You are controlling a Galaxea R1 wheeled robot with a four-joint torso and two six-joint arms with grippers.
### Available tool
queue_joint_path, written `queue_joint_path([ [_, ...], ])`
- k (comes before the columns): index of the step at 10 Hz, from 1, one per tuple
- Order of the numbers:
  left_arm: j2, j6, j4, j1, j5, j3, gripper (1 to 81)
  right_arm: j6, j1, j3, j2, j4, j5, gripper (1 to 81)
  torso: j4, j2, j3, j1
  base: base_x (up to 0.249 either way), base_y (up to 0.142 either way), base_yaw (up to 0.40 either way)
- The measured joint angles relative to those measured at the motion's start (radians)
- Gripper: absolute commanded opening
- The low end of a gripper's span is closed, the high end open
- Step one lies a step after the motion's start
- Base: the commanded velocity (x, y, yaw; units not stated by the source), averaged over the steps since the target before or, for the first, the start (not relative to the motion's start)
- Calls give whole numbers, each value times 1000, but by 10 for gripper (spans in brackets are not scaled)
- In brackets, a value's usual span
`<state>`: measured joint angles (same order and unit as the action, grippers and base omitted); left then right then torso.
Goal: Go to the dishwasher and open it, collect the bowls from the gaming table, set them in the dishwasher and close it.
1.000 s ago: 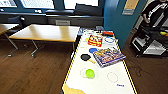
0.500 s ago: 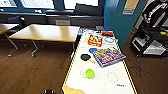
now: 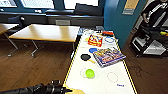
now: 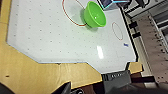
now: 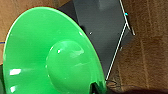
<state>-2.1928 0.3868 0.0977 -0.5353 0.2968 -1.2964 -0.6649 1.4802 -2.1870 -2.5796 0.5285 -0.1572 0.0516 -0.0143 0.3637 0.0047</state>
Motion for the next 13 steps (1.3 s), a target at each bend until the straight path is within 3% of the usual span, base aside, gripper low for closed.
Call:
queue_joint_path([
  [2,-90,12,-3,35,40,-47,811,0,11,-27,57,0,9,10,0,0,0,0,0,0,0],
  [5,-227,41,-3,93,108,-156,811,1,10,-5,3,4,0,10,0,0,0,0,0,0,0],
  [7,-327,65,-3,115,137,-257,811,2,10,-18,29,4,6,10,0,0,0,0,0,0,0],
  [8,-370,114,-4,115,145,-298,811,2,9,-21,29,4,9,10,0,0,0,0,0,0,0],
  [10,-392,303,-4,127,140,-351,811,3,3,-13,10,4,13,10,0,0,0,0,0,0,0],
  [11,-393,348,-4,158,127,-363,811,3,-1,-13,8,4,21,10,0,0,0,0,0,0,0],
  [13,-412,370,-4,221,91,-389,811,3,-1,-14,7,4,27,10,0,0,0,1,0,0,0],
])
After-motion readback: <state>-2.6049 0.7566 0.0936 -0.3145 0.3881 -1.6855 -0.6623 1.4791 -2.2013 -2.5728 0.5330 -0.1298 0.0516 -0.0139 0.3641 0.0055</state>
